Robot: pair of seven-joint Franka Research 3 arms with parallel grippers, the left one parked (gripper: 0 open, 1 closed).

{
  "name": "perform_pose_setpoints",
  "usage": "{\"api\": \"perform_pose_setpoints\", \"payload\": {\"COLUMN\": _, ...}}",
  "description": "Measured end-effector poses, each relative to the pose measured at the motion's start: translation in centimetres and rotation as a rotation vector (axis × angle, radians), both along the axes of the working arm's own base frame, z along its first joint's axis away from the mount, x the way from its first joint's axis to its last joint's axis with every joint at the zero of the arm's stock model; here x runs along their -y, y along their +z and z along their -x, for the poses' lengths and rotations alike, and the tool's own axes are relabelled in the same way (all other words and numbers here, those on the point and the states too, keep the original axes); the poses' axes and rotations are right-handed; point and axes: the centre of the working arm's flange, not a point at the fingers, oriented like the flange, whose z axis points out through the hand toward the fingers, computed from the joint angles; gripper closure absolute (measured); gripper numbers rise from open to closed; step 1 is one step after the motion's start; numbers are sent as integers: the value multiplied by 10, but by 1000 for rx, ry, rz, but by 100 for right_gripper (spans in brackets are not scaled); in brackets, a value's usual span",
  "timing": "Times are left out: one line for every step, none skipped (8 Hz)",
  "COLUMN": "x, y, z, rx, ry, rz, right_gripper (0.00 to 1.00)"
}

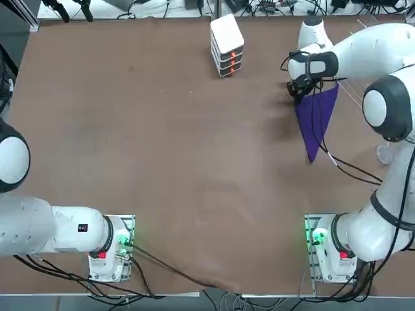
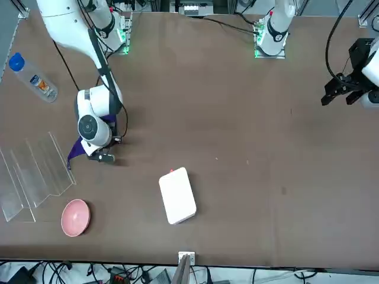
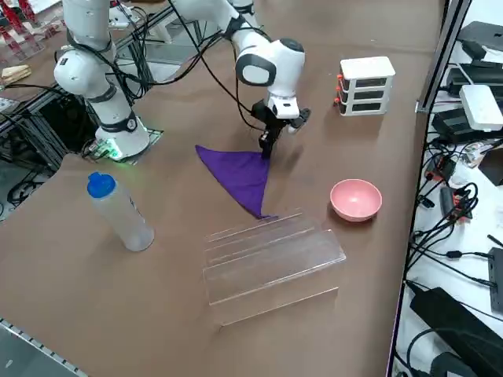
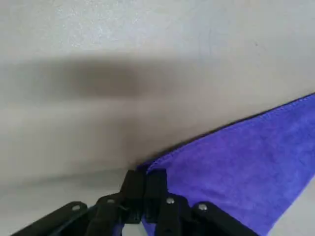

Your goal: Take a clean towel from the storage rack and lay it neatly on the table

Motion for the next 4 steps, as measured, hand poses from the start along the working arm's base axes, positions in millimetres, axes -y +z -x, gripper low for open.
{"api": "perform_pose_setpoints", "payload": {"x": 0, "y": 6, "z": 0, "rx": -5, "ry": -2, "rz": 1, "right_gripper": 97}}
{"api": "perform_pose_setpoints", "payload": {"x": 0, "y": 9, "z": 0, "rx": -5, "ry": -4, "rz": 1, "right_gripper": 97}}
{"api": "perform_pose_setpoints", "payload": {"x": 0, "y": 10, "z": 0, "rx": -5, "ry": -5, "rz": 1, "right_gripper": 97}}
{"api": "perform_pose_setpoints", "payload": {"x": 1, "y": 10, "z": 0, "rx": -7, "ry": -6, "rz": 2, "right_gripper": 97}}
